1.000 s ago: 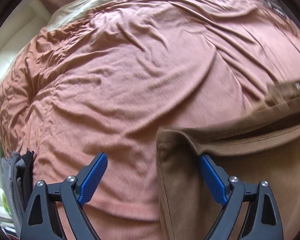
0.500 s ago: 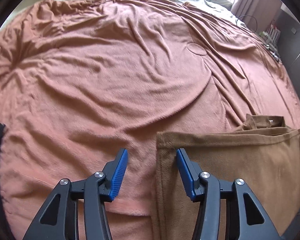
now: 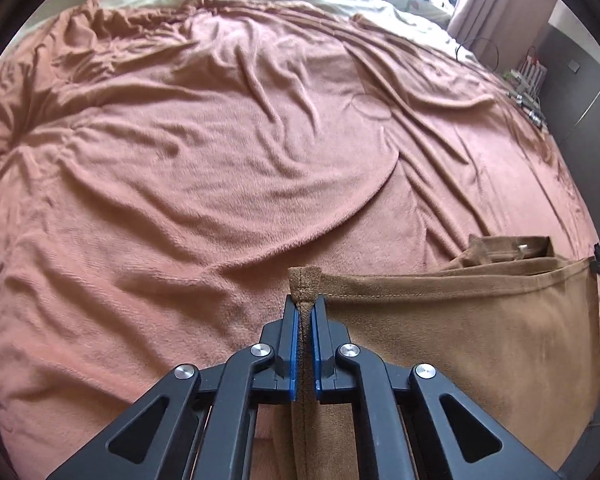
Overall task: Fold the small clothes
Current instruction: 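Pinch the folded edge with the left gripper while the right gripper pinches it too, then release, then pinch the folded shirt edge with both grippers to smooth it, then release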
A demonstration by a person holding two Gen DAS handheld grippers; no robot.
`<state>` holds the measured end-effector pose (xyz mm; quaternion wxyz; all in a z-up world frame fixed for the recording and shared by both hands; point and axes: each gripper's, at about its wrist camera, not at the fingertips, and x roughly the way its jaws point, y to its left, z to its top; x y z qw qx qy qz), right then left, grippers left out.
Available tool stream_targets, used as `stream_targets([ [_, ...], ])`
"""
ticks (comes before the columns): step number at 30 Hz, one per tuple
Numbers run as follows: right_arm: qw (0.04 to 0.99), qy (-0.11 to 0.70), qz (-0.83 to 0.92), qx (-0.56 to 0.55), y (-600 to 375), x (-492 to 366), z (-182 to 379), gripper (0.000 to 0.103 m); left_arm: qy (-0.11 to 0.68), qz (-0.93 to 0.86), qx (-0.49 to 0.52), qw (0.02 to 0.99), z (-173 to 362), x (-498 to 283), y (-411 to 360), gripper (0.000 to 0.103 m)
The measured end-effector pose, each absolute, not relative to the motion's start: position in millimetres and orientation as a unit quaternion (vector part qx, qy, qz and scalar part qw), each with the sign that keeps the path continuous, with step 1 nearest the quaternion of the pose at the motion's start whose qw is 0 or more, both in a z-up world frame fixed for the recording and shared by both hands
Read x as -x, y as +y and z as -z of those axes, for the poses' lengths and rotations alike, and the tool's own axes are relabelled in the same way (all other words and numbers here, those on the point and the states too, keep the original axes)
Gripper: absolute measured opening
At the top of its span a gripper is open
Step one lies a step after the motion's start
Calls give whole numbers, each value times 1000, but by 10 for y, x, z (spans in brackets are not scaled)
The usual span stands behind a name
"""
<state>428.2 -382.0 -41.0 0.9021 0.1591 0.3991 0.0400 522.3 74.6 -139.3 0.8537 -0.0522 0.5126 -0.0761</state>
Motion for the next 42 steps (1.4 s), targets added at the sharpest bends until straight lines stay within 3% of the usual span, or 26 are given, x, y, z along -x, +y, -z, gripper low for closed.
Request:
stream_targets([
  [14, 915, 375, -11, -151, -3789, -4110, 93, 2, 477, 59, 44, 876, 959, -5137, 809, 5],
  [34, 879, 457, 28, -130, -3670, -5119, 680, 2, 537, 24, 9, 843, 1686, -5666, 745, 5],
  [36, 879, 461, 31, -121, -3637, -5146, 685, 2, 541, 22, 5, 841, 1694, -5673, 737, 9],
  [38, 881, 458, 40, -117, -3636, -5110, 615, 6, 544, 25, 10, 838, 1653, -5670, 749, 12],
  [40, 883, 454, 34, -119, -3627, -5035, 554, 9, 545, 15, 6, 838, 1579, -5621, 772, 30],
  [41, 885, 448, 28, -122, -3622, -4966, 501, 22, 540, 8, 1, 841, 1525, -5575, 789, 39],
  [42, 888, 442, 23, -122, -3613, -4898, 455, 42, 534, 3, -3, 845, 1460, -5512, 808, 42],
])
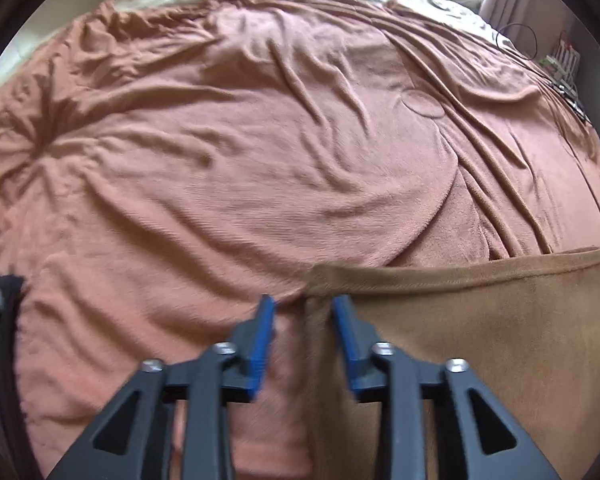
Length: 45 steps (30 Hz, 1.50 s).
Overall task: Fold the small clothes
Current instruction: 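Pinch the folded shirt edge with both grippers to smooth it, then release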
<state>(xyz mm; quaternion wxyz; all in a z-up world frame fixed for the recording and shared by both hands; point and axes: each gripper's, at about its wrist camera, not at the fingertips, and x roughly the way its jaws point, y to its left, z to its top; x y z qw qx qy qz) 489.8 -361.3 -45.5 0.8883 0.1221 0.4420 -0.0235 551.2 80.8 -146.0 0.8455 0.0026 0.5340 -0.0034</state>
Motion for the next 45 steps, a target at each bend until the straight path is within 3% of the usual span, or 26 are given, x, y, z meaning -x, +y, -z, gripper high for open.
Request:
stream_targets([
  [2, 896, 427, 17, -118, -3584, -4732, 354, 54, 524, 6, -1, 852, 1351, -5397, 834, 46],
  [11, 909, 404, -36, -98, -3408, -4126, 248, 54, 501, 43, -18, 864, 1061, -4847, 697, 45],
  [12, 909, 403, -42, -93, -3376, -4081, 265, 51, 499, 47, -20, 865, 1058, -4802, 670, 44],
  [14, 908, 407, -53, -87, -3363, -4008, 282, 45, 500, 57, -23, 864, 1073, -4746, 622, 28],
  [17, 904, 418, -64, -72, -3326, -3995, 330, 33, 512, 70, -28, 856, 1161, -4698, 551, 21],
  [25, 888, 456, -41, -46, -3309, -4286, 630, 20, 544, 74, -37, 835, 1493, -4733, 515, 16],
  [29, 883, 463, -31, -64, -3353, -4363, 754, 5, 548, 64, -41, 833, 1582, -4783, 560, 15],
  [32, 883, 464, -17, -73, -3358, -4396, 751, 2, 543, 53, -49, 837, 1613, -4812, 582, 15],
  [43, 879, 466, -23, -99, -3304, -4006, 572, 8, 538, 26, -22, 842, 1367, -4550, 762, 15],
  [44, 879, 465, -26, -100, -3304, -3948, 565, 9, 537, 26, -21, 843, 1340, -4499, 772, 16],
  [45, 879, 465, -27, -101, -3326, -3924, 557, 18, 536, 28, -19, 843, 1316, -4446, 776, 16],
])
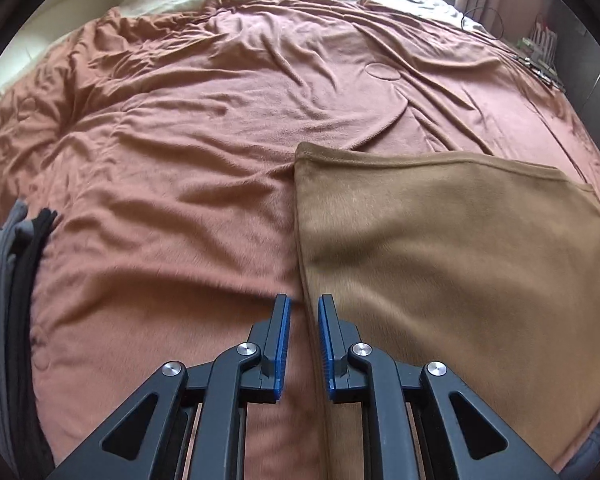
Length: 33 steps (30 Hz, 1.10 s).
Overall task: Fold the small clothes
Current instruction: 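Pinch the folded shirt edge with both grippers to smooth it, then release, then move both tools to the long side edge of the folded brown shirt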
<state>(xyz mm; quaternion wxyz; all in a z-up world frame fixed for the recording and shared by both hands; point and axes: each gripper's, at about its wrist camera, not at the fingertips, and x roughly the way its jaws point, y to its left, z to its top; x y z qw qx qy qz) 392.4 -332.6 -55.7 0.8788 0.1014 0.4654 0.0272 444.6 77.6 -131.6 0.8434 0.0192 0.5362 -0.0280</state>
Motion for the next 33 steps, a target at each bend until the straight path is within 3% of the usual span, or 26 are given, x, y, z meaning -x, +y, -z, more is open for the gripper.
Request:
stream_targets([
  [1, 878, 466, -31, -104, -3316, -3859, 559, 25, 536, 32, -15, 843, 1301, -4403, 775, 17],
  [2, 879, 465, -34, -106, -3319, -3810, 555, 44, 537, 40, -9, 842, 1286, -4343, 766, 19],
  [3, 880, 461, -36, -108, -3332, -3752, 544, 54, 538, 43, -8, 842, 1279, -4299, 755, 21],
  [5, 881, 457, -38, -111, -3346, -3624, 535, 54, 537, 48, -11, 842, 1260, -4192, 727, 39],
  [7, 883, 456, -41, -106, -3349, -3482, 531, 54, 531, 51, -14, 846, 1233, -4051, 697, 49],
  [30, 873, 487, 5, -31, -3131, -2403, 850, 54, 544, 44, -70, 835, 1481, -2857, 718, 51],
  [33, 869, 492, 19, -43, -3169, -2344, 888, 54, 553, 17, -80, 829, 1551, -2807, 791, 57],
])
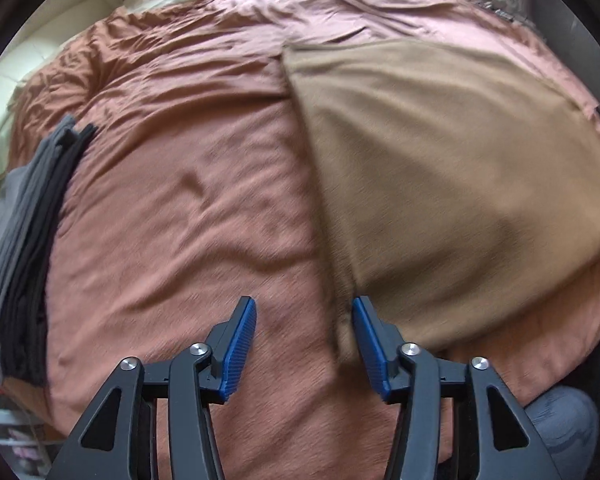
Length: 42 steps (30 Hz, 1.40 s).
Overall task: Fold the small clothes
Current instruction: 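Move both tools to the long side edge of the folded brown shirt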
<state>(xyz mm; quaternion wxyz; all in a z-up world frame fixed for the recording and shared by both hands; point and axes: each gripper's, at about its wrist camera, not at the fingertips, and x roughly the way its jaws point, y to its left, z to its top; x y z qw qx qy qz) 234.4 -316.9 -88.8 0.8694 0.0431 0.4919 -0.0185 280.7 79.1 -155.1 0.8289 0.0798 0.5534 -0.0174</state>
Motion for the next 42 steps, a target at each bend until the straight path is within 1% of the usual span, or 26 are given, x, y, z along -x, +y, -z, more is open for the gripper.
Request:
stream_targets([
  [5, 869, 490, 40, -51, -3191, -2192, 814, 54, 546, 4, -76, 834, 1509, -2723, 849, 59],
  [9, 878, 469, 26, -92, -3260, -1994, 714, 54, 538, -18, -79, 839, 1379, -2603, 921, 59],
  [13, 878, 446, -20, -171, -3371, -1801, 706, 54, 526, -2, 6, 851, 1213, -2502, 1093, 59],
  [17, 869, 426, -57, -243, -3541, -1695, 802, 53, 517, 25, 72, 853, 1150, -2454, 1104, 59],
  [18, 867, 422, -65, -259, -3580, -1673, 834, 49, 517, 33, 90, 851, 1153, -2447, 1099, 59],
  [20, 857, 413, -79, -296, -3656, -1626, 919, 46, 516, 43, 116, 848, 1166, -2436, 1085, 57],
  [22, 850, 405, -87, -325, -3721, -1564, 1009, 46, 515, 49, 144, 844, 1201, -2430, 1075, 57],
  [26, 833, 389, -105, -378, -3862, -1522, 1174, 46, 518, 56, 196, 831, 1301, -2409, 1105, 52],
  [30, 819, 385, -120, -409, -3916, -1500, 1325, 46, 529, 55, 240, 812, 1451, -2404, 1117, 51],
  [35, 803, 380, -128, -442, -4016, -1545, 1486, 46, 534, 61, 264, 801, 1578, -2423, 1103, 51],
  [38, 794, 376, -128, -459, -4080, -1568, 1575, 42, 529, 60, 274, 801, 1618, -2463, 1113, 51],
  [42, 786, 373, -129, -477, -4100, -1636, 1675, 42, 524, 63, 279, 802, 1644, -2505, 1122, 51],
])
